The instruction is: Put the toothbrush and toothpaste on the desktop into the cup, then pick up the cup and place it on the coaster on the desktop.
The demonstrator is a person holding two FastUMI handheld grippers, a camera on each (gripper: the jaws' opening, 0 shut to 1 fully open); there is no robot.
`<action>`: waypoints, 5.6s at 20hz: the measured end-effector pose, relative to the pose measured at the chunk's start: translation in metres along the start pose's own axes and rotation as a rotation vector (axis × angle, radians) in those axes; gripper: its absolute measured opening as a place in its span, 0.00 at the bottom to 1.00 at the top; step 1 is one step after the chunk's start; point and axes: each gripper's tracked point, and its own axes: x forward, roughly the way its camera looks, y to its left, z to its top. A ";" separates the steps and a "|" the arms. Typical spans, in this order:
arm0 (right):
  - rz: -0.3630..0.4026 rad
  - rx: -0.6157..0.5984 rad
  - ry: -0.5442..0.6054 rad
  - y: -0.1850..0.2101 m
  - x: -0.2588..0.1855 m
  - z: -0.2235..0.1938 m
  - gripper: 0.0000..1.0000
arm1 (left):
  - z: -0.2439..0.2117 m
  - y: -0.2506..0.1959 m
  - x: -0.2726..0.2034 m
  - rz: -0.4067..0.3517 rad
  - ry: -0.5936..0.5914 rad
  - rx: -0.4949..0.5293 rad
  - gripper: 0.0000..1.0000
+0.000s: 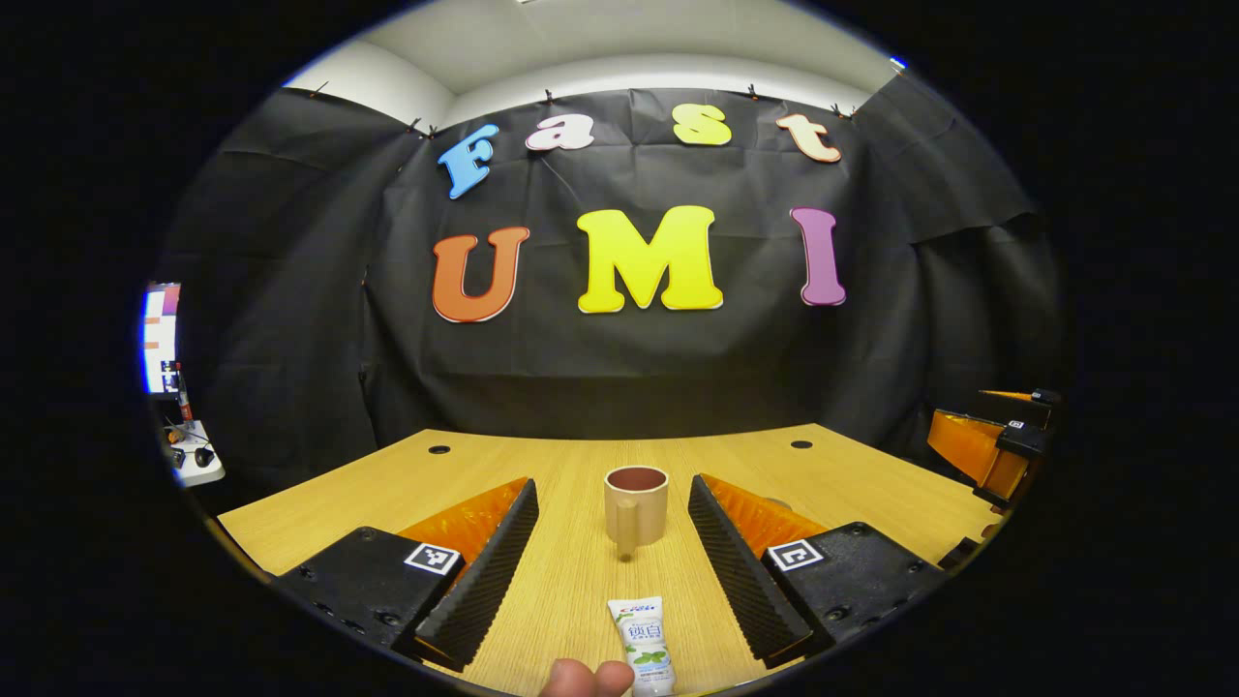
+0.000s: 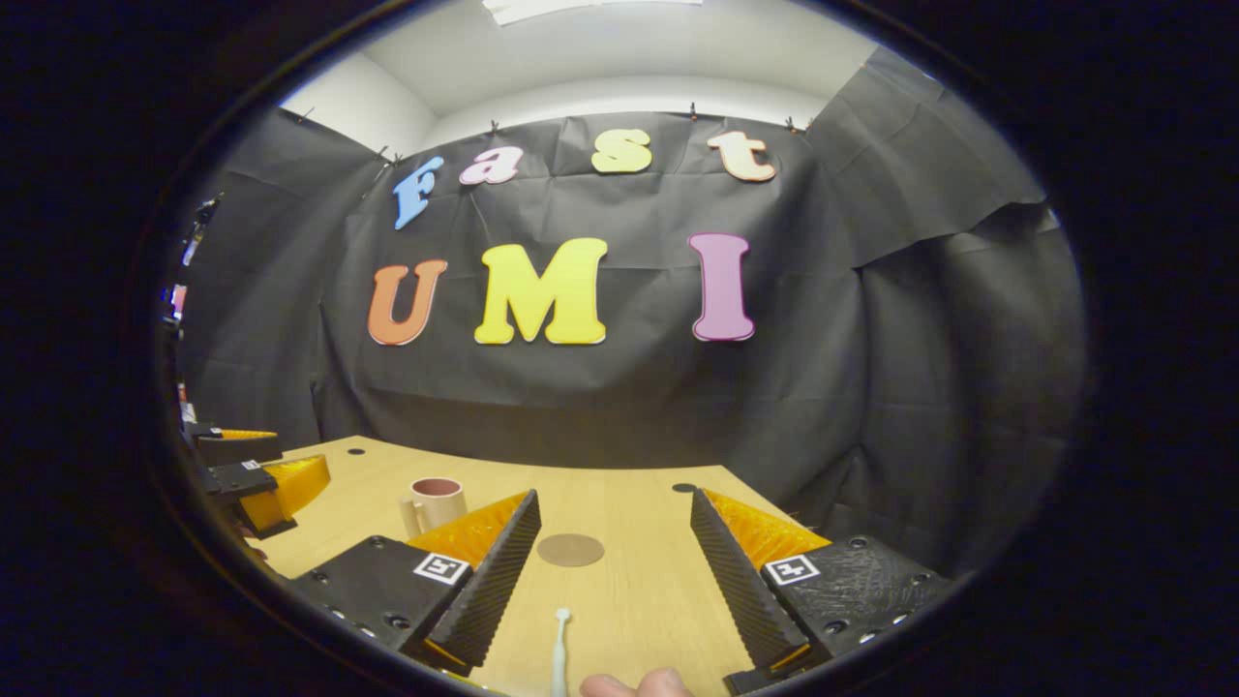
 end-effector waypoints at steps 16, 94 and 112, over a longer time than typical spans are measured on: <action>0.032 -0.018 0.224 0.006 0.000 -0.090 0.95 | -0.127 -0.024 -0.008 -0.074 0.458 -0.082 1.00; 0.111 0.084 0.428 0.030 0.019 -0.122 0.02 | 0.035 0.015 0.041 -0.038 0.047 -0.121 0.36; 0.088 0.087 0.425 0.006 0.028 -0.118 0.02 | 0.039 0.004 0.199 -0.096 0.010 -0.100 0.37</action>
